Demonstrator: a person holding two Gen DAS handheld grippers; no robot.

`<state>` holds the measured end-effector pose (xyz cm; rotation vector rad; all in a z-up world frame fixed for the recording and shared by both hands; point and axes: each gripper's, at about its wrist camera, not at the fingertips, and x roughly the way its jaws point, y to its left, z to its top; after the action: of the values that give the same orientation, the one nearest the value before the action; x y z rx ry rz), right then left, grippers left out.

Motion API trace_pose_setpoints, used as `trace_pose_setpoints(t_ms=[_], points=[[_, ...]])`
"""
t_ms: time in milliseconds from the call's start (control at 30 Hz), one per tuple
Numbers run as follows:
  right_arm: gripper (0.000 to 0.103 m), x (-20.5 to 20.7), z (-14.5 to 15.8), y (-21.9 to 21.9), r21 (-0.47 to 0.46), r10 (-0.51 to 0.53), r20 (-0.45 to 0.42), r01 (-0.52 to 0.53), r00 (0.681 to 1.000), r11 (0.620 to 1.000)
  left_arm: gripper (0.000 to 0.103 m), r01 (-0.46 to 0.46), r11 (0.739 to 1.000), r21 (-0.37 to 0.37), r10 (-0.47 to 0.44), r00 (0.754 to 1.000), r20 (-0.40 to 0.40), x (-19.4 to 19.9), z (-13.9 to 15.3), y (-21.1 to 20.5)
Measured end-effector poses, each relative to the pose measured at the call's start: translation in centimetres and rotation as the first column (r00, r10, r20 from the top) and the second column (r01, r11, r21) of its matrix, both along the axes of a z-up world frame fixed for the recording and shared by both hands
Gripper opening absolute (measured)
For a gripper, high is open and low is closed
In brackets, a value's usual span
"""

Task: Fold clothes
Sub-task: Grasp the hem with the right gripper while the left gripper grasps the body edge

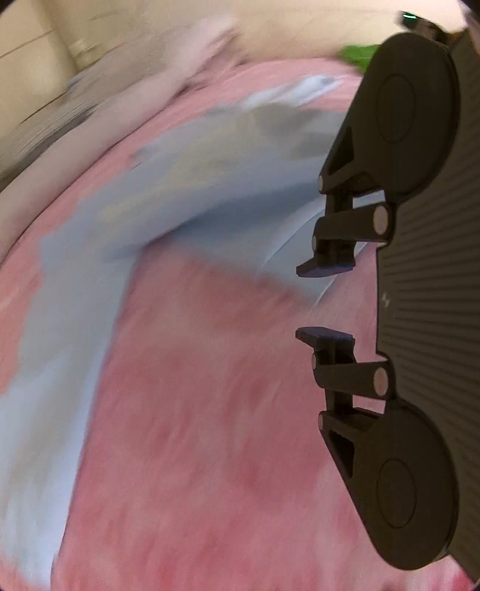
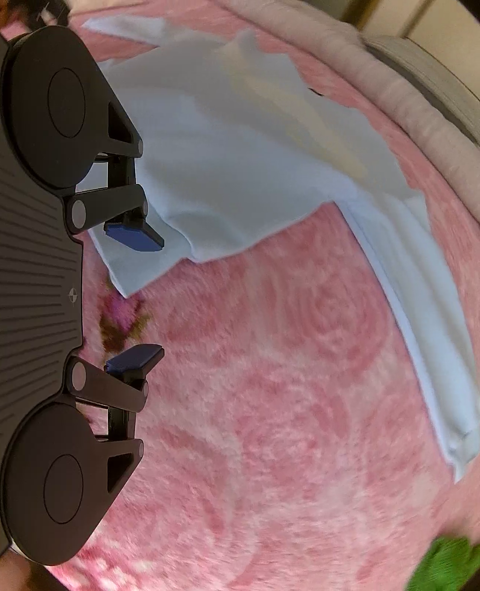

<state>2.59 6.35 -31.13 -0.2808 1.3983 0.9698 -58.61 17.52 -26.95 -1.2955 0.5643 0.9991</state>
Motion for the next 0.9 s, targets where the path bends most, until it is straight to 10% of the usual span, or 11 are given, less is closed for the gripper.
trace_pose_setpoints(t_ms=[300,400,467,633,767,900], points=[[0.060,0.1,-2.0,0.5,0.071,0.052,-0.026,-0.050,0.998,0.996,0.035,0.103,0.987,0.122,-0.079,0.979,-0.185,6.9,-1.6,2.5],[0.057,-1.1,-1.9,1.3,0.060,0.151,0.015,-0.151,0.988,0.987,0.009,0.129,0.984,0.120,-0.109,0.981,-0.158,6.8,-1.9,2.9],[0.005,-1.8,-1.1,1.5,0.071,0.230,0.028,-0.232,0.973,0.970,0.001,0.095,0.988,0.121,-0.081,0.990,-0.119,6.4,-1.4,2.5],[0.005,-1.8,2.3,0.9,0.147,0.336,0.019,-0.335,0.942,0.931,0.001,-0.022,0.987,0.157,0.012,0.998,0.069,2.7,3.8,-0.9],[0.004,-0.2,4.4,-0.9,0.140,0.304,-0.060,-0.294,0.951,0.946,0.001,-0.086,0.994,0.072,0.076,0.989,0.129,-0.6,5.7,-5.2],[0.005,0.5,3.1,-2.4,0.029,0.263,-0.160,-0.262,0.951,0.965,0.002,-0.162,0.979,-0.126,0.168,0.985,0.038,-1.6,1.0,-8.4]])
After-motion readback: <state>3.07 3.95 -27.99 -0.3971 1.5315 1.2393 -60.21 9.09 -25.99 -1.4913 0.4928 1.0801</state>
